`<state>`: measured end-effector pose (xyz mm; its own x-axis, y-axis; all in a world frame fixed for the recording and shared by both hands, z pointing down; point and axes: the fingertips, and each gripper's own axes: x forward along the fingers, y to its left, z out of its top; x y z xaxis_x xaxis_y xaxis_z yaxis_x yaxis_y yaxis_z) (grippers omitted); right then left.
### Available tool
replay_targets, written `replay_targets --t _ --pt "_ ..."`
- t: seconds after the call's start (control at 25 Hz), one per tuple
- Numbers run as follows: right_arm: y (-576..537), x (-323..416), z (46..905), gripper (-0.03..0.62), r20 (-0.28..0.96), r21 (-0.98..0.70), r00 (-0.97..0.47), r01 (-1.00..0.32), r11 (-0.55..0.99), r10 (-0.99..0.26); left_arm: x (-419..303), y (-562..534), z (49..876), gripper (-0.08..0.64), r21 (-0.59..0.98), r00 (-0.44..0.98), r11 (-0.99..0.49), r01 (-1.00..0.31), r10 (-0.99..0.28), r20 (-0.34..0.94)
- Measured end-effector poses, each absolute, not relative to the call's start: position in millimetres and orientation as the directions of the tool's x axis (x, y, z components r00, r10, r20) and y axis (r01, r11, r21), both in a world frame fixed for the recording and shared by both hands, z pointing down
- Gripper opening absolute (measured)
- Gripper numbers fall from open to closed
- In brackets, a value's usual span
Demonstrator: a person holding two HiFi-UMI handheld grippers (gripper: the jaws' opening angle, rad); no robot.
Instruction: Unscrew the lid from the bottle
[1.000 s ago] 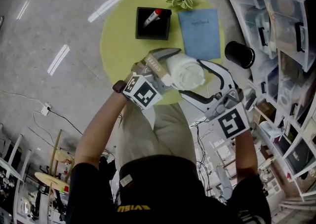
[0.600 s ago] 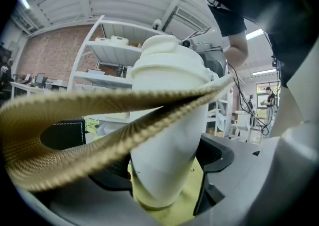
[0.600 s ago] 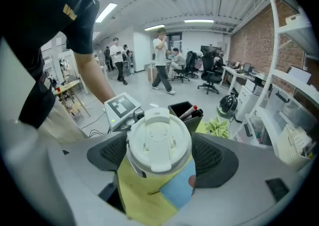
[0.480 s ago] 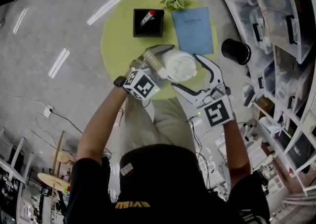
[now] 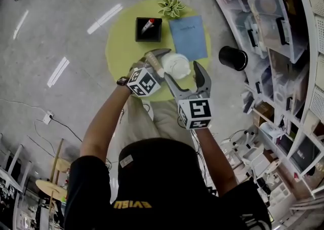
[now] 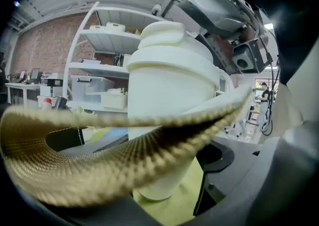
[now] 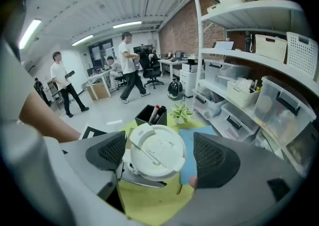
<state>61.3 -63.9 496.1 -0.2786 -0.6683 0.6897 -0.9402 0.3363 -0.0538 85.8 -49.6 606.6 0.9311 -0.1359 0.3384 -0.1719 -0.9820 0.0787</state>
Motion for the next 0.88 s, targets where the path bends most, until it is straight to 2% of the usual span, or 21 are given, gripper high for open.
replay_targets --t 0.2,0.52,0.88 --pt "-60.3 57.8 512.5 0.35 0.765 -0.018 -0.254 -0.927 0.374 -0.592 85.3 -50.1 610.4 0.4 0.086 0.906 -0.984 -0.158 -0.109 0.41" --pt "-56.0 53.2 515.0 0.341 0.82 -0.036 -0.294 -0.882 0.469 -0.49 83.2 -44.9 613.4 0.4 0.109 0.876 -0.986 -0.127 -0.06 0.478" --pt "-52.8 49.0 515.9 0.339 0.901 -0.065 -0.35 -0.695 0.716 -0.257 85.5 -43.9 613.8 0.4 0.126 0.866 -0.987 -0.103 -0.027 0.499"
